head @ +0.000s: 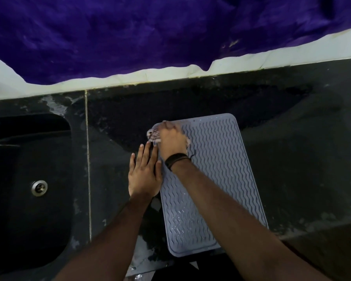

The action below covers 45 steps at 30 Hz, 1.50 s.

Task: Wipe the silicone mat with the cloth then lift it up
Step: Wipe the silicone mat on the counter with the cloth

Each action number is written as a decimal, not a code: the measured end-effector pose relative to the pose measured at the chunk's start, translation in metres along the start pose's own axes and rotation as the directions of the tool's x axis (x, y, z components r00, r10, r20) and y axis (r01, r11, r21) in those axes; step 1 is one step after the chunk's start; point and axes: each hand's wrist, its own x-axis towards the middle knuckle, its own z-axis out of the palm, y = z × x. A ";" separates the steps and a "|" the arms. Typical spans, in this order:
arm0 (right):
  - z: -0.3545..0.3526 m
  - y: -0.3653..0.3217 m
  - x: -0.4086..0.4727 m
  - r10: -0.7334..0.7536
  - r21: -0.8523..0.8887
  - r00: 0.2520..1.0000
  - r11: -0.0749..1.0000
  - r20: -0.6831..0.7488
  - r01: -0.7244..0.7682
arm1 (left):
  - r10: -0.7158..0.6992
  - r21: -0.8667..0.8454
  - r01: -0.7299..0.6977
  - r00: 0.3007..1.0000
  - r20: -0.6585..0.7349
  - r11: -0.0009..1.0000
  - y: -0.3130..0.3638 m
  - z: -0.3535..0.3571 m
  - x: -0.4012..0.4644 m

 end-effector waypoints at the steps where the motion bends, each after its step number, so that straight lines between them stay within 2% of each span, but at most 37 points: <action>1: 0.000 0.000 0.000 -0.056 0.012 0.998 0.998 -0.014 0.056 | -0.002 0.002 0.002 1.000 -0.002 1.000 0.000 0.001 0.000; 3: -0.005 0.021 0.002 -0.139 0.032 0.990 0.990 -0.034 0.140 | -0.004 -0.001 0.004 1.000 -0.007 1.000 -0.001 0.001 0.000; 5: -0.011 0.059 0.006 -0.150 0.013 0.987 0.989 -0.050 0.150 | -0.002 -0.007 0.001 1.000 -0.006 1.000 -0.001 0.001 -0.001; 9: -0.030 0.145 0.008 0.042 0.008 0.987 0.999 -0.154 -0.041 | -0.015 -0.006 0.015 1.000 0.018 1.000 0.000 -0.001 -0.001; 12: -0.044 0.188 0.005 0.194 -0.037 0.964 0.978 -0.179 -0.204 | -0.021 0.000 0.021 0.999 0.033 1.000 0.002 -0.004 -0.001; 15: -0.044 0.172 0.009 0.301 -0.014 0.938 0.951 -0.173 -0.307 | -0.016 -0.006 0.017 0.999 0.032 1.000 0.003 -0.005 -0.001; 17: -0.037 0.133 0.010 0.299 0.009 0.941 0.953 -0.159 -0.302 | -0.007 -0.016 0.008 0.999 0.038 1.000 0.002 -0.005 -0.002; 19: -0.026 0.089 0.009 0.221 0.024 0.969 0.975 -0.108 -0.220 | 0.003 -0.010 -0.003 1.000 0.025 1.000 0.001 -0.004 -0.003; 21: -0.018 0.057 0.005 0.082 0.001 0.995 0.997 -0.048 -0.082 | 0.004 -0.007 -0.004 1.000 0.007 1.000 0.000 -0.003 -0.003; 23: -0.016 0.050 0.003 -0.049 -0.028 0.999 0.998 -0.016 0.048 | -0.006 -0.002 0.006 1.000 0.004 1.000 0.000 -0.002 -0.002; 25: -0.020 0.069 0.004 -0.083 -0.007 0.996 0.997 -0.038 0.083 | -0.011 0.011 0.011 1.000 0.013 1.000 -0.001 0.000 -0.001; 28: -0.031 0.124 0.009 -0.013 0.006 0.996 1.000 -0.094 0.014 | -0.016 0.008 0.016 1.000 0.011 1.000 -0.002 0.002 -0.001; 33: -0.050 0.209 0.011 0.232 -0.064 0.945 0.965 -0.230 -0.253 | -0.011 0.009 0.011 1.000 0.002 1.000 -0.002 0.002 -0.002; 35: -0.052 0.213 0.012 0.288 -0.067 0.935 0.949 -0.209 -0.307 | -0.008 0.000 0.008 1.000 -0.007 1.000 -0.001 0.002 -0.002; 38: -0.046 0.173 0.015 0.334 -0.037 0.924 0.937 -0.188 -0.346 | -0.008 0.003 0.008 1.000 -0.002 1.000 -0.001 0.002 -0.002; 41: -0.031 0.105 0.011 0.259 0.034 0.960 0.966 -0.107 -0.257 | -0.011 0.004 0.011 1.000 0.011 1.000 -0.001 0.002 -0.001; 43: -0.022 0.061 0.004 0.099 0.049 0.994 0.994 -0.050 -0.097 | -0.015 0.008 0.015 1.000 0.018 1.000 -0.001 0.002 -0.001; 45: -0.017 0.032 -0.003 -0.078 0.002 0.997 0.997 0.005 0.078 | -0.023 0.030 0.022 1.000 0.021 0.999 0.000 0.002 0.000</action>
